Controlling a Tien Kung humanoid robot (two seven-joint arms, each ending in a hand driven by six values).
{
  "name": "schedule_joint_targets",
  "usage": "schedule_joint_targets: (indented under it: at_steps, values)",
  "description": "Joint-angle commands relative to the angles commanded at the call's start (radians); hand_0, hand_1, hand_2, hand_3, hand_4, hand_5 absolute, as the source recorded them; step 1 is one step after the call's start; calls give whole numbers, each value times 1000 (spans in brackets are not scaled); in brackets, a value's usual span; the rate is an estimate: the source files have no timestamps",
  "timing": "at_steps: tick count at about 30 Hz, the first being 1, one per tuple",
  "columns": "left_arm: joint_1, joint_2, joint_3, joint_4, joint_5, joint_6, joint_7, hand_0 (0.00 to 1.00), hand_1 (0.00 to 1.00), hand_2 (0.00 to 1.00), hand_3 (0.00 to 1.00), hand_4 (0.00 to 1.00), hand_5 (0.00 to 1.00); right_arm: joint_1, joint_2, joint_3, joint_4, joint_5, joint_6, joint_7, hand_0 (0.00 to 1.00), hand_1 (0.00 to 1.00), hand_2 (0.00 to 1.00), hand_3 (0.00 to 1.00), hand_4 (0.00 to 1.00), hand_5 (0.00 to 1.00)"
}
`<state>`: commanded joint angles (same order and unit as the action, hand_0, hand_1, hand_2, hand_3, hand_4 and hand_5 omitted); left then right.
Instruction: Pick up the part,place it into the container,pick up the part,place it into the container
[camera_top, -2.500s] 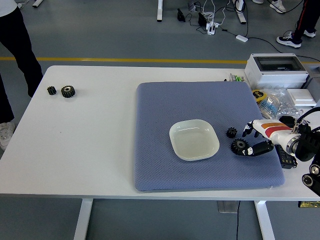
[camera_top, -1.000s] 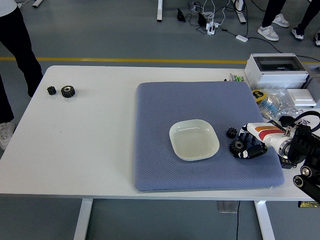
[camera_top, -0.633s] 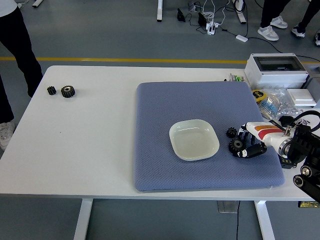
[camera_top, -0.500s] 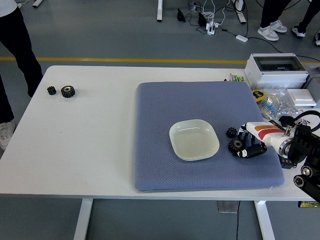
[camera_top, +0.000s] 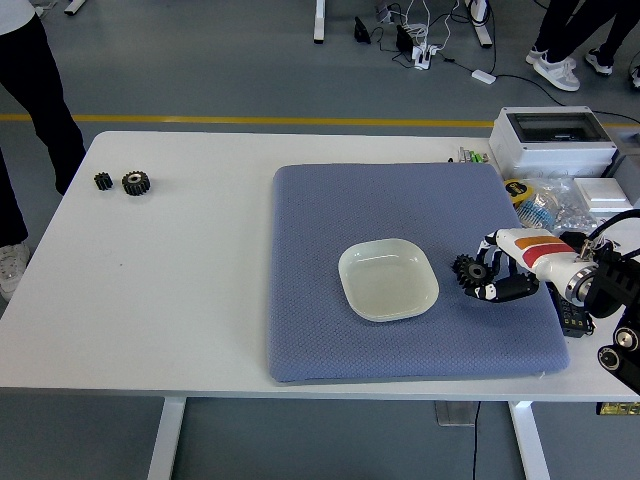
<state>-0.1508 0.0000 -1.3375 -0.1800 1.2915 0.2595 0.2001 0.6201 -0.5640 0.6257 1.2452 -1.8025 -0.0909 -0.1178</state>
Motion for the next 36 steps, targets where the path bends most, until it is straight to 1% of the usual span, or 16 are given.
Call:
schedule_joint_targets:
  at_steps: [5,6,8,11,13,14,19,23,24,32,33,36]
  values:
    - [3,0,-3,0,4,0,0,678,654,666,574,675,635,5,-18,-6,72,-20,0,-8,109,280,397,504,829,429]
    - [3,0,-3,0,4,0,0,678,654,668,575,673,633,10,-21,-13,94,-26,2,-11,114,277,397,501,809,422]
    - [4,0,-4,0,5,0,0,678,654,668,575,673,633,18,-22,-24,118,-31,4,-14,114,277,397,501,809,422]
    - [6,0,-1,0,-1,1,-1,678,654,668,575,673,633,44,-15,-52,148,-33,7,-19,114,277,397,501,809,422]
    - [7,0,1,0,-2,1,-1,677,654,670,575,674,634,66,0,-74,151,-28,6,-19,114,278,399,503,792,417]
    - [8,0,1,0,-2,0,0,677,654,670,575,674,634,74,8,-82,148,-25,5,-19,114,278,399,503,792,417]
    - [8,0,6,0,-2,0,1,677,654,674,575,674,633,132,81,-133,97,-7,-1,-22,113,280,407,503,791,417]
    - [6,0,7,0,-7,2,-1,677,654,674,575,674,633,164,122,-168,61,2,-21,-16,113,280,407,503,791,417]
    - [5,0,7,0,-7,2,-2,677,647,669,575,674,633,173,135,-180,48,3,-27,-16,183,398,477,511,797,403]
    - [1,1,5,0,-7,5,-3,677,644,668,574,674,633,220,209,-252,-30,19,-45,-14,187,412,491,510,794,401]
    - [0,1,6,0,-7,5,-2,677,644,668,574,674,633,227,224,-264,-49,23,-50,-14,187,412,491,510,794,401]
    - [-1,1,10,0,-10,5,-2,678,645,667,574,674,634,236,247,-283,-84,30,-62,-13,189,417,503,506,793,399]
